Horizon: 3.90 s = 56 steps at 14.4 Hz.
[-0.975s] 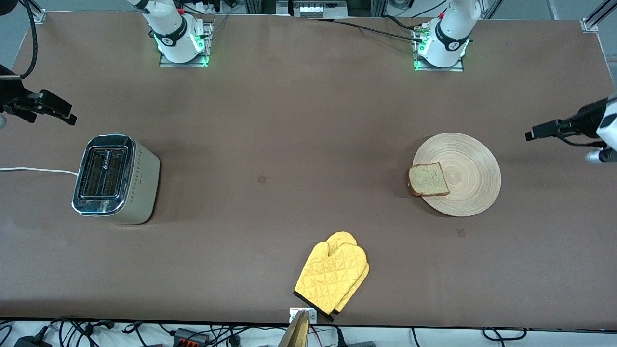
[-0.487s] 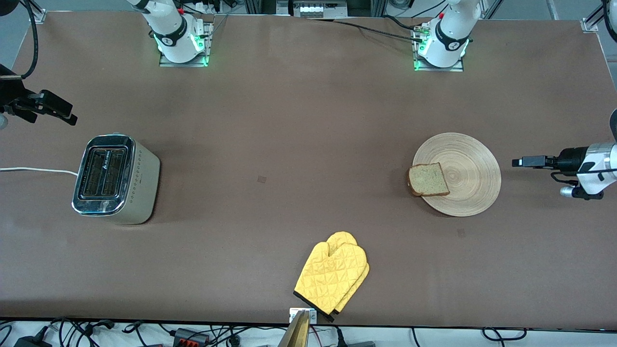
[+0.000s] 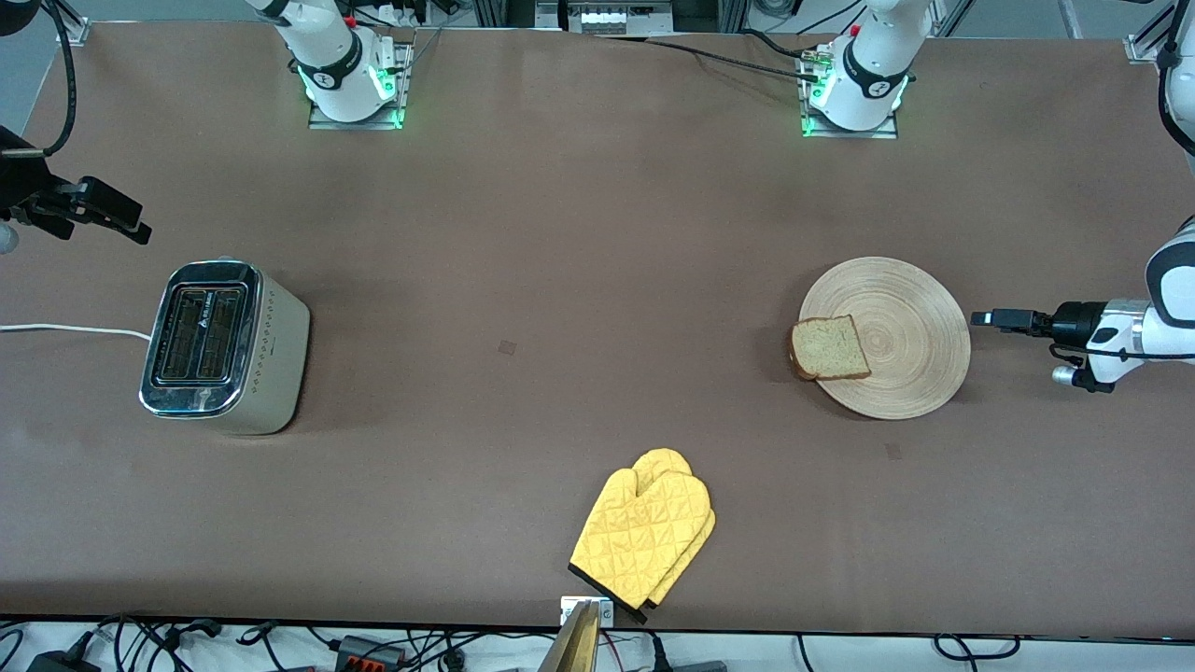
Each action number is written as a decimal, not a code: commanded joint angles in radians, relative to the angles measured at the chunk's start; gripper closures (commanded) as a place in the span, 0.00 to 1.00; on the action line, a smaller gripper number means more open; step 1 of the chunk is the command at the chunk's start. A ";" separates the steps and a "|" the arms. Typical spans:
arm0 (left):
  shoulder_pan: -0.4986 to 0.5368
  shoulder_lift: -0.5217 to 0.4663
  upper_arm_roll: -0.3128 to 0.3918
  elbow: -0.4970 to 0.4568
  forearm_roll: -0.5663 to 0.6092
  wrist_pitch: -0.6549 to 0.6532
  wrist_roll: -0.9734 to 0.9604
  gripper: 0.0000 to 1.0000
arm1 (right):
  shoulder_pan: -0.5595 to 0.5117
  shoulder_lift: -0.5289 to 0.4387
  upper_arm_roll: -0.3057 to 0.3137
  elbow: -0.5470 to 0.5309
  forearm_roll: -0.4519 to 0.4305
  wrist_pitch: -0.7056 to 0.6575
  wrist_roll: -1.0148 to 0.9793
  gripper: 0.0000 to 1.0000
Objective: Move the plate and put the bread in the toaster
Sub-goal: 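Grip the wooden plate's rim with the left gripper, then slide the plate with bread toward the toaster using the left gripper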
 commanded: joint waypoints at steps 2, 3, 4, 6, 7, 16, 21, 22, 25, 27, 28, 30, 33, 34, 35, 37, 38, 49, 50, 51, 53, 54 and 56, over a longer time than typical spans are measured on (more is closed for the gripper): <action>0.031 -0.026 -0.014 -0.081 -0.042 0.000 0.035 0.00 | -0.006 0.006 0.003 0.008 -0.003 -0.002 -0.007 0.00; 0.051 -0.030 -0.017 -0.099 -0.050 0.001 0.035 0.00 | -0.006 0.006 0.003 0.008 -0.001 0.003 -0.007 0.00; 0.056 -0.032 -0.018 -0.119 -0.062 0.006 0.035 0.00 | -0.006 0.009 0.003 0.008 0.002 0.006 -0.006 0.00; 0.064 -0.056 -0.018 -0.184 -0.108 0.050 0.034 0.00 | -0.008 0.014 0.003 0.008 0.003 0.006 -0.007 0.00; 0.073 -0.061 -0.018 -0.204 -0.137 0.070 0.034 0.00 | -0.008 0.014 0.003 0.008 0.003 0.004 -0.006 0.00; 0.096 -0.046 -0.016 -0.212 -0.202 0.132 -0.016 0.16 | -0.009 0.014 0.003 0.008 0.003 0.001 -0.006 0.00; 0.087 -0.030 -0.018 -0.212 -0.214 0.129 -0.042 0.25 | -0.011 0.014 0.001 0.008 0.003 0.003 -0.006 0.00; 0.087 -0.030 -0.018 -0.213 -0.214 0.127 -0.042 0.29 | -0.013 0.015 0.001 0.008 0.003 0.003 -0.006 0.00; 0.087 -0.030 -0.018 -0.213 -0.214 0.124 -0.040 0.38 | -0.013 0.015 0.001 0.008 0.005 0.004 -0.006 0.00; 0.087 -0.024 -0.019 -0.212 -0.214 0.124 -0.036 0.45 | -0.013 0.015 0.001 0.008 0.005 0.004 -0.006 0.00; 0.087 -0.023 -0.019 -0.210 -0.214 0.124 -0.032 0.48 | -0.013 0.015 0.000 0.008 0.005 0.004 -0.004 0.00; 0.088 -0.015 -0.019 -0.209 -0.216 0.126 -0.026 0.56 | -0.014 0.015 0.000 0.008 0.005 0.004 -0.006 0.00; 0.090 -0.007 -0.019 -0.205 -0.216 0.126 -0.022 0.60 | -0.013 0.014 -0.002 0.008 0.005 0.004 -0.006 0.00; 0.091 -0.007 -0.019 -0.205 -0.216 0.126 -0.022 0.62 | -0.013 0.014 -0.002 0.008 0.003 0.003 -0.006 0.00; 0.091 -0.001 -0.019 -0.204 -0.216 0.126 -0.022 0.62 | -0.013 0.014 -0.002 0.008 0.003 0.001 -0.006 0.00; 0.094 0.007 -0.019 -0.201 -0.216 0.127 -0.006 0.64 | -0.013 0.014 -0.002 0.008 0.003 0.000 -0.006 0.00; 0.093 0.011 -0.019 -0.201 -0.220 0.127 0.004 0.65 | -0.013 0.014 -0.002 0.008 0.003 0.000 -0.006 0.00; 0.093 0.013 -0.019 -0.196 -0.257 0.043 0.006 0.98 | -0.011 0.004 -0.002 -0.009 0.003 0.029 -0.007 0.00; 0.090 0.011 -0.019 -0.195 -0.272 0.034 0.009 1.00 | -0.011 0.003 -0.002 -0.015 0.003 0.035 -0.007 0.00; 0.087 0.010 -0.025 -0.192 -0.274 0.025 0.012 1.00 | -0.009 0.000 -0.002 -0.021 0.002 0.046 -0.009 0.00; 0.087 0.016 -0.054 -0.150 -0.274 -0.020 0.055 1.00 | -0.009 -0.002 -0.002 -0.027 0.000 0.051 -0.009 0.00; 0.082 0.028 -0.057 -0.135 -0.274 -0.047 0.063 1.00 | -0.009 -0.002 -0.003 -0.027 -0.001 0.052 -0.009 0.00; 0.080 0.039 -0.082 -0.124 -0.274 -0.071 0.084 1.00 | -0.009 -0.002 -0.003 -0.027 -0.001 0.052 -0.009 0.00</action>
